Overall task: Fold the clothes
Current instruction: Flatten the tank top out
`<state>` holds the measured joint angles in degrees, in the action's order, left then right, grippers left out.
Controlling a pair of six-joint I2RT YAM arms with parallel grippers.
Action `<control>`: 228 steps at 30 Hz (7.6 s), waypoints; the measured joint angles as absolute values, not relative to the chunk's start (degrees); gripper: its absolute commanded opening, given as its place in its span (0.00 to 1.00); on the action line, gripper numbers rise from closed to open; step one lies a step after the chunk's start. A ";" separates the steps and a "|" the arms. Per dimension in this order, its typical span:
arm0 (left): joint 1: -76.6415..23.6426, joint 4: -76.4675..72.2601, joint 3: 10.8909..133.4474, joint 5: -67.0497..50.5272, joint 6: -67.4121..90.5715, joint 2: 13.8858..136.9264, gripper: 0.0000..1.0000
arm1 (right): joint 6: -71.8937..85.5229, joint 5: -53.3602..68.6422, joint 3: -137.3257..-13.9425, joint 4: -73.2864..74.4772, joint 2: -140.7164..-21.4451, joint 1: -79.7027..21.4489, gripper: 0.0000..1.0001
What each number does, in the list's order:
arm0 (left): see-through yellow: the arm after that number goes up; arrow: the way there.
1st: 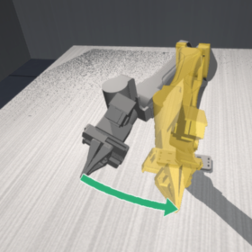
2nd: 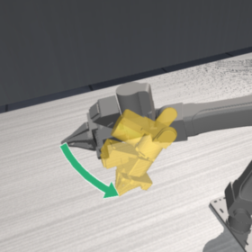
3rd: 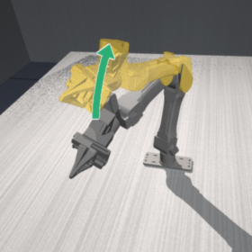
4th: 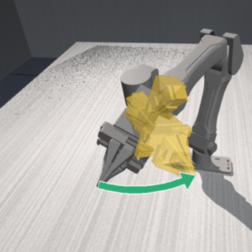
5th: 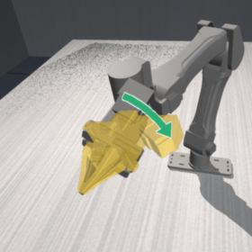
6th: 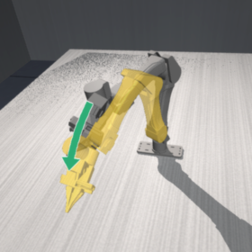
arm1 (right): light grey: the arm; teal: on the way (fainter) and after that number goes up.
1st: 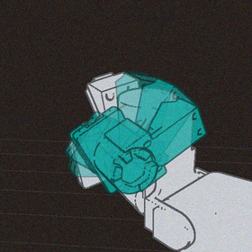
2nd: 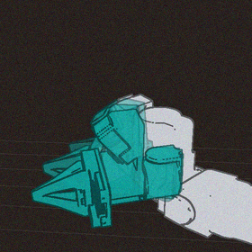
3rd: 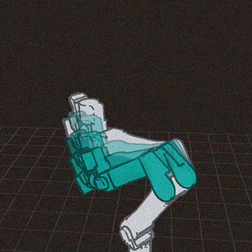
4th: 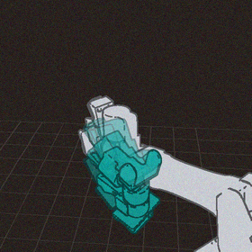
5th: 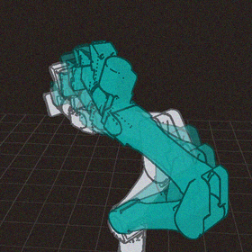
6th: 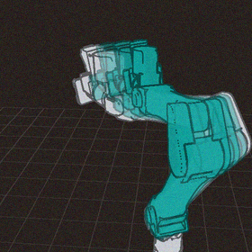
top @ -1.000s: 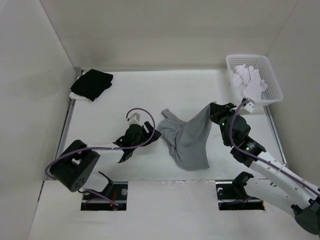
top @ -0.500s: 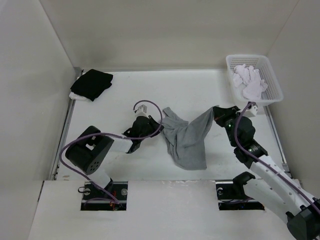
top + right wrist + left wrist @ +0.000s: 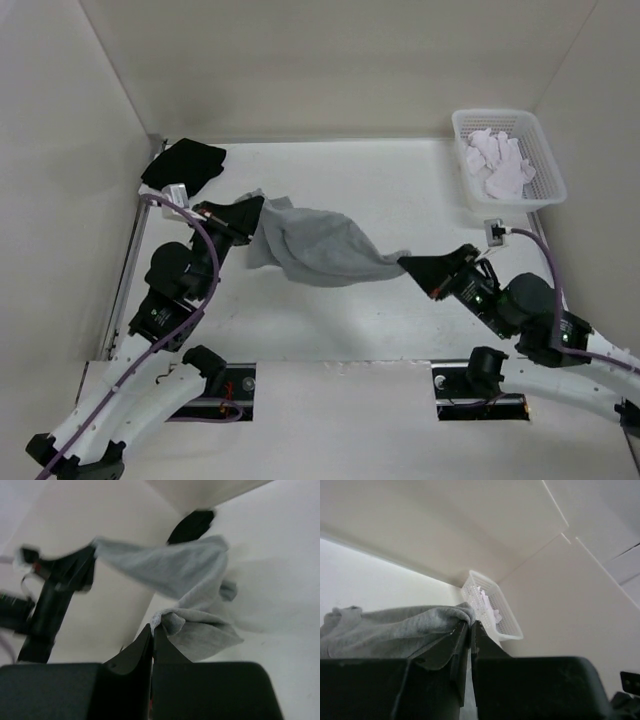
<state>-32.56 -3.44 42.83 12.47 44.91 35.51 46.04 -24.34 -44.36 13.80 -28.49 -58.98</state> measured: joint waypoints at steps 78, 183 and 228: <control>-41.52 36.18 38.85 32.82 48.27 50.70 0.45 | 57.47 -25.39 -21.19 19.99 -37.56 -52.10 0.37; -18.92 11.55 30.70 13.26 47.00 42.00 0.01 | 48.51 -3.07 -35.59 -9.30 -87.48 -32.75 0.00; -17.65 3.18 27.33 11.73 48.42 48.53 0.02 | 46.98 8.34 -34.96 -29.67 -94.78 -20.67 0.30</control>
<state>-17.65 3.18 27.33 11.73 48.42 48.53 46.98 8.34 -34.96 -29.67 -94.78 -20.67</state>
